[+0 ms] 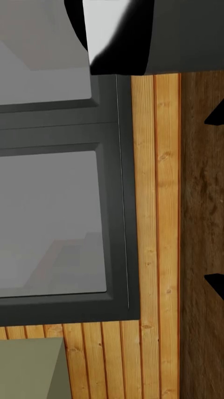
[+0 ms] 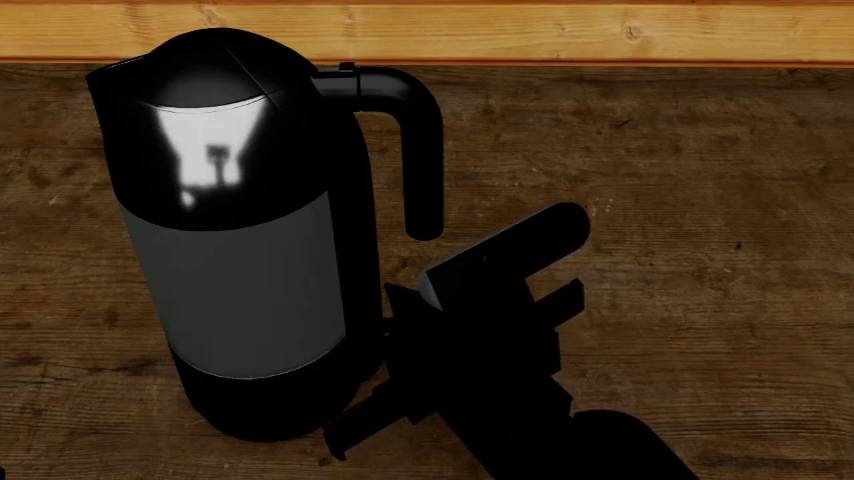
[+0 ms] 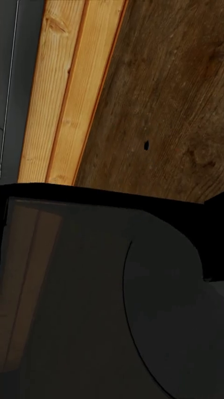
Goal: Press down the lever to turn on the electric kettle.
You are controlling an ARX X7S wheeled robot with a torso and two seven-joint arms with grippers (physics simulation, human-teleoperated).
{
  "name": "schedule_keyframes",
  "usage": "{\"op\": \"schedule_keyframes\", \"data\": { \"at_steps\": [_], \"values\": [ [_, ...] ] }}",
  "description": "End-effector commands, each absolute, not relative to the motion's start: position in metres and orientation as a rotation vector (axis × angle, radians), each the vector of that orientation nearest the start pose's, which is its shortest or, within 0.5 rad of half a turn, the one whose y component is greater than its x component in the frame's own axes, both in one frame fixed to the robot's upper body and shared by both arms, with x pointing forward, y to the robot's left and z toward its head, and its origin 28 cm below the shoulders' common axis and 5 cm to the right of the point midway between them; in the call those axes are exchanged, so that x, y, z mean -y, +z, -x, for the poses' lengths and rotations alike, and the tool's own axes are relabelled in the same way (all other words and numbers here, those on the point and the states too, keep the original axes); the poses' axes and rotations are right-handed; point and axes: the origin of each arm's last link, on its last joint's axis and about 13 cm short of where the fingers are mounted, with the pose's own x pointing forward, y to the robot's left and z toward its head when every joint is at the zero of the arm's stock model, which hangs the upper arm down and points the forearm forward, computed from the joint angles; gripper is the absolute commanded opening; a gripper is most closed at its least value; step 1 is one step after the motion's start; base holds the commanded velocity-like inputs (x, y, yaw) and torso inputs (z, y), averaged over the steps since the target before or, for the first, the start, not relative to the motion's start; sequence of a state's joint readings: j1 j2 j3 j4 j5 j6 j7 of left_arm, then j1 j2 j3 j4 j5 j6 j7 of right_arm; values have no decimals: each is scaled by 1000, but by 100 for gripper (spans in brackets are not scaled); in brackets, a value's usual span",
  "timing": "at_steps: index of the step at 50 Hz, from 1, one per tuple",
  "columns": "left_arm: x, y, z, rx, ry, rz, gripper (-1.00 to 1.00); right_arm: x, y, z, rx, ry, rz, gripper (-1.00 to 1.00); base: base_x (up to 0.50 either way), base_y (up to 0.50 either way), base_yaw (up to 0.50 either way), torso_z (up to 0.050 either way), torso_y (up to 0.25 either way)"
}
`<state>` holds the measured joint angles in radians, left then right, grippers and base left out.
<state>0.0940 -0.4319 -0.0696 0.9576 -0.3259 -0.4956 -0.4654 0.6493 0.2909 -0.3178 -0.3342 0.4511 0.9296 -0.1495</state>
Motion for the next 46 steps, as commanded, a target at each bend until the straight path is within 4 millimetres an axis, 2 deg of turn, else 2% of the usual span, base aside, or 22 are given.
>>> {"op": "schedule_keyframes", "data": {
  "at_steps": [1, 11, 21, 32, 39, 46],
  "values": [
    [-246, 163, -153, 361, 204, -103, 100, 86, 163, -295, -107, 584, 134, -100, 0, 0, 0, 0, 0],
    [-247, 163, -153, 360, 204, -105, 100, 81, 159, -302, -129, 582, 135, -100, 0, 0, 0, 0, 0],
    [-248, 163, -151, 360, 206, -103, 100, 83, 145, -314, -185, 547, 129, -100, 0, 0, 0, 0, 0],
    [-248, 162, -152, 361, 208, -99, 100, 85, 112, -314, -270, 536, 141, -100, 6, 2, 4, 0, 0],
    [-249, 162, -151, 363, 210, -95, 100, 90, 86, -306, -321, 530, 137, -100, 8, 5, 10, 0, 0],
    [-248, 162, -153, 364, 205, -93, 100, 96, 75, -303, -355, 511, 137, -100, 5, 5, 8, -2, 0]
  ]
}}
